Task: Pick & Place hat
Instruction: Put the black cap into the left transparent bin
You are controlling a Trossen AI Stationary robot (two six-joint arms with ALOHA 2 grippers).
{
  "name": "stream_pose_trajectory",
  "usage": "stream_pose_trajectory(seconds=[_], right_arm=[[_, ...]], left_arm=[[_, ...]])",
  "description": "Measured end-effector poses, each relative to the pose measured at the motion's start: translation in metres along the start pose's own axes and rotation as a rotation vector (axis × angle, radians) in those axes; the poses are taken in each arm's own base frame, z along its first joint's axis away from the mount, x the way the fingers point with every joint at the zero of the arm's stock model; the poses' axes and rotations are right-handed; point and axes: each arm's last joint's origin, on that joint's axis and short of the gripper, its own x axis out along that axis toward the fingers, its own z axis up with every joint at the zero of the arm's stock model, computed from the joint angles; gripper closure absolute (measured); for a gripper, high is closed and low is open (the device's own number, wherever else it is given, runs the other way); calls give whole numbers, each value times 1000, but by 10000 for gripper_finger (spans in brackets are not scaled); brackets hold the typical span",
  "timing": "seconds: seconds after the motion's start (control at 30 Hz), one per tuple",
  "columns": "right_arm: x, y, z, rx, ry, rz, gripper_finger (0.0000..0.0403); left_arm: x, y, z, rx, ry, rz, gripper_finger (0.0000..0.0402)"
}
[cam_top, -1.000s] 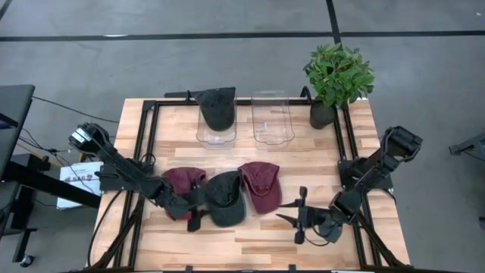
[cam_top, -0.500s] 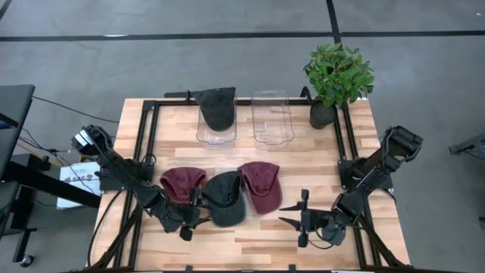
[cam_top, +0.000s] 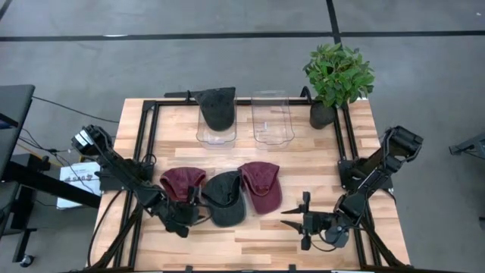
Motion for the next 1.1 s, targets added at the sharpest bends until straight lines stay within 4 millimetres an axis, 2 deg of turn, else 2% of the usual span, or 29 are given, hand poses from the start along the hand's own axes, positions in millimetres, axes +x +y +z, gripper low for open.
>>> stream_pose_trajectory(seconds=[0.13, 0.47, 0.7, 1.0, 1.1], right_arm=[[0, 0, 0, 0, 0, 0, 285], [0, 0, 0, -5, 4, -1, 285], [0, 0, -1, -5, 4, -1, 285], [1, -1, -1, -10, 9, -5, 285], [1, -1, -1, -9, 9, -5, 285]], left_arm=[[5, 4, -6, 22, 28, 18, 215], [26, 11, -17, 262, 125, 47, 215], [27, 11, -14, 387, 100, 51, 215], [30, 17, 6, 272, -83, -6, 217], [31, 19, 6, 261, -89, -20, 232]])
